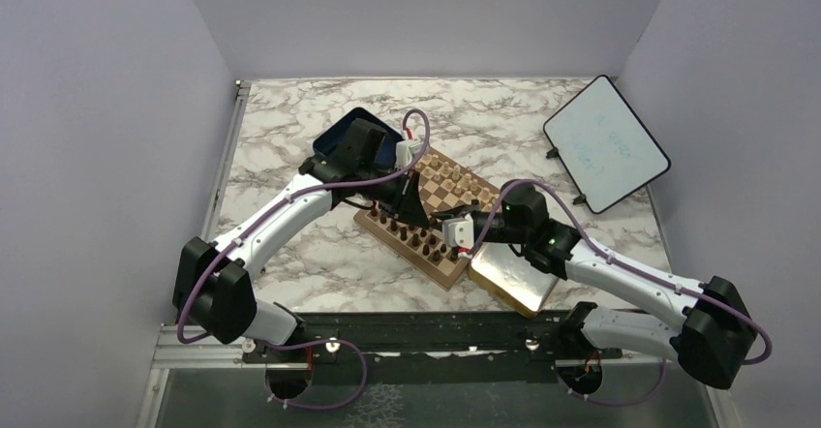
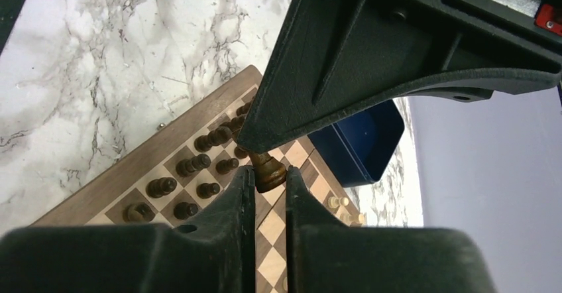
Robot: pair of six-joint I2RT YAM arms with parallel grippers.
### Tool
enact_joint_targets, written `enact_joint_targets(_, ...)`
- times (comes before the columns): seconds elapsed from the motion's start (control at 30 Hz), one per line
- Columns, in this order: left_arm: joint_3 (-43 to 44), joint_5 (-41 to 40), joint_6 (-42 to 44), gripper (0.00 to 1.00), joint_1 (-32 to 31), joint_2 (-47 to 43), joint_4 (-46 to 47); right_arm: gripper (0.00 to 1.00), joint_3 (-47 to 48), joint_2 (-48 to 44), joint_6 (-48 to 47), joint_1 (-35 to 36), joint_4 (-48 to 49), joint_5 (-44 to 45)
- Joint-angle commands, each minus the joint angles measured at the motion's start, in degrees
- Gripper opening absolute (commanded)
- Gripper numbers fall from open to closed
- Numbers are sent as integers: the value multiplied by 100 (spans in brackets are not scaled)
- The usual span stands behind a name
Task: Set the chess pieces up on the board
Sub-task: Place the chess piece on the chessboard.
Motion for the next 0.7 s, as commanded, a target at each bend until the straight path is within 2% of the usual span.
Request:
enact_joint_targets(0.0,135,-73,53,0,-19,-54,27,4,-38,-34,419,36,110,-114)
enact_joint_targets(0.07,188,-287,9,1,-25,-87,79,1,-167,-61,910,36,469,-9)
enact_joint_targets(0.33,201,-1466,-455,35,-14,-552,685,1,-619,-210,2872,31,2035,668)
enact_joint_targets(0.47,-50,-1852,-828,41,-14,-929,1222,1,-572,-199,3820,31,2339,1249)
enact_joint_targets(0.67,-396,-1804,-1209,50,-15,-1162,1834,1,-612,-156,4844,34,2796,1755)
